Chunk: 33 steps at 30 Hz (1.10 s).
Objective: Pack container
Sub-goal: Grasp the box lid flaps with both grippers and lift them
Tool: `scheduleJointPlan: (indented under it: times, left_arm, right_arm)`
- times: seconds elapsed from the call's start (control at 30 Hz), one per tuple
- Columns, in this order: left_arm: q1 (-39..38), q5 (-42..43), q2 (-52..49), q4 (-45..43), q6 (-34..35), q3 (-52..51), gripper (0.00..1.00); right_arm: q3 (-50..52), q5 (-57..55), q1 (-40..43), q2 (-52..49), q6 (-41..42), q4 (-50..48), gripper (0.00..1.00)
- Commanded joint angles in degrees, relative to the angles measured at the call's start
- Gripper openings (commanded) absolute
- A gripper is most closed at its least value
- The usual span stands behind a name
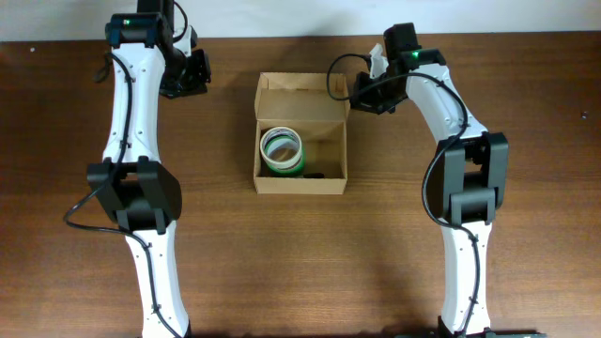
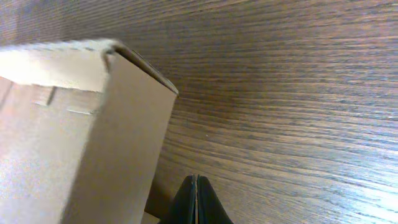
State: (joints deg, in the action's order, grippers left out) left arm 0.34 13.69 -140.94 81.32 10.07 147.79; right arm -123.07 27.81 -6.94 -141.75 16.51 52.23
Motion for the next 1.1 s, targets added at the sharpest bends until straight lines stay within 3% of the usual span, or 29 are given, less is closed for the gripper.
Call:
scheduleJointPlan:
  times: [0.0, 0.17, 0.33, 0.5, 0.7, 0.83, 1.07]
  left_arm:
    - [0.0, 0.6, 0.3, -1.3, -0.7, -0.9, 0.02]
    - [0.8, 13.1, -4.5, -2.1, -0.5, -1.1, 0.01]
    - [3.2, 35.0, -11.2, -6.3, -0.5, -1.1, 0.01]
    - [7.3, 50.9, -15.4, -10.1, -0.4, -1.1, 0.01]
    - [10.7, 60.4, -20.3, -9.9, -0.1, -1.1, 0.01]
    - [10.3, 61.1, -22.3, -9.5, 0.8, -1.1, 0.02]
    - [7.2, 60.8, -24.4, -8.9, 1.0, -1.3, 0.02]
  right_arm:
    - [0.1, 0.9, 0.6, -0.1, 0.3, 0.0, 0.04]
    - [0.1, 0.9, 0.7, -0.1, 0.3, 0.2, 0.04]
    - [0.1, 1.5, 1.0, -0.1, 0.5, 0.5, 0.04]
    - [0.1, 12.6, 4.1, -0.2, 0.5, 0.7, 0.04]
    - [0.2, 24.2, 9.9, -0.4, 5.4, 0.7, 0.04]
    - [0.2, 30.4, 11.6, -2.4, 7.0, 1.3, 0.04]
    - [0.2, 31.6, 10.1, -6.8, 7.9, 2.3, 0.04]
